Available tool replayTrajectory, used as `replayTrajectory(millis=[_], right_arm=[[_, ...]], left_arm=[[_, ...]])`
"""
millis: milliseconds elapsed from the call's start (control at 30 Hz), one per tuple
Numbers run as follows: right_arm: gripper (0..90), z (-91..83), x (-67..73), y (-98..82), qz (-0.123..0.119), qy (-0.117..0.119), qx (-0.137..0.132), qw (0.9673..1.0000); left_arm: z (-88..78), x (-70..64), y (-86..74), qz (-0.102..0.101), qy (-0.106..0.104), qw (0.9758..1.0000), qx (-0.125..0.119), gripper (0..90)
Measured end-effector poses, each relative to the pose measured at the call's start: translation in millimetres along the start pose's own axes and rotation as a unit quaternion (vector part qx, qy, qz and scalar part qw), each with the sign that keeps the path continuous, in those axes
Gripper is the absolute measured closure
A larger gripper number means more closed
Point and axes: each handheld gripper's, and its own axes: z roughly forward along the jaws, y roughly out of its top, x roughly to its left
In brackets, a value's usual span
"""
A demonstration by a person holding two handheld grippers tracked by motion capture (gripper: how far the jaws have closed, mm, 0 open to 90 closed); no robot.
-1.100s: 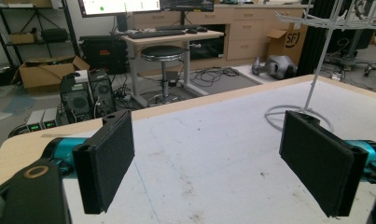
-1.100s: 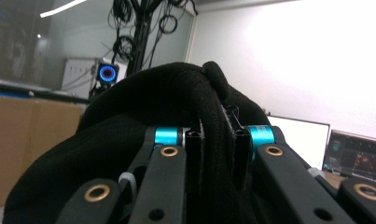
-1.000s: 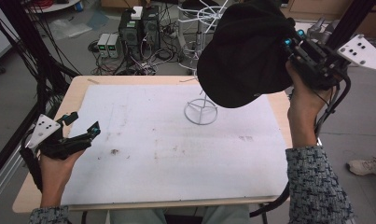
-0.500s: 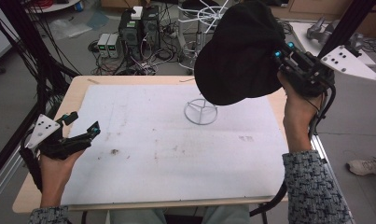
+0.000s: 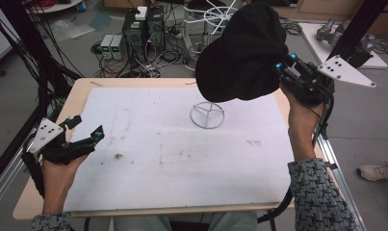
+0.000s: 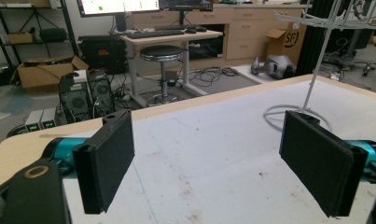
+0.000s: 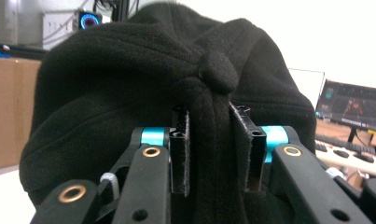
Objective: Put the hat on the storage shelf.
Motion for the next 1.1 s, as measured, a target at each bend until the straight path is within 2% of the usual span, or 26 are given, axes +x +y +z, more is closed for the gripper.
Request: replayTrajectory(millis=[367,600,833,1100], right_arm=[[66.3,5.8,0.9,-6.8,0.011,-0.014,0.010,0.9998],[58.1,5.4,0.8,-8.4,0.012,-0.028,0.015,0.9994],[55.9,1.1,0.5,-9.5,0.014,-0.030,0.020,0.9992],[52.2,-6.9,0.3,-8.6,0.022,-0.021,0.020,0.9993]], left_arm=[[-0.9,1.0,0.2,-0.001,0.001,1.0000,-0.001,18.2],[-0.9,0.6,0.5,0.001,0.001,1.0000,-0.003,18.3],[-1.3,0.8,0.6,0.000,0.000,1.0000,-0.001,18.2],[-0.8,0.5,0.5,0.000,0.000,1.0000,-0.002,18.3]])
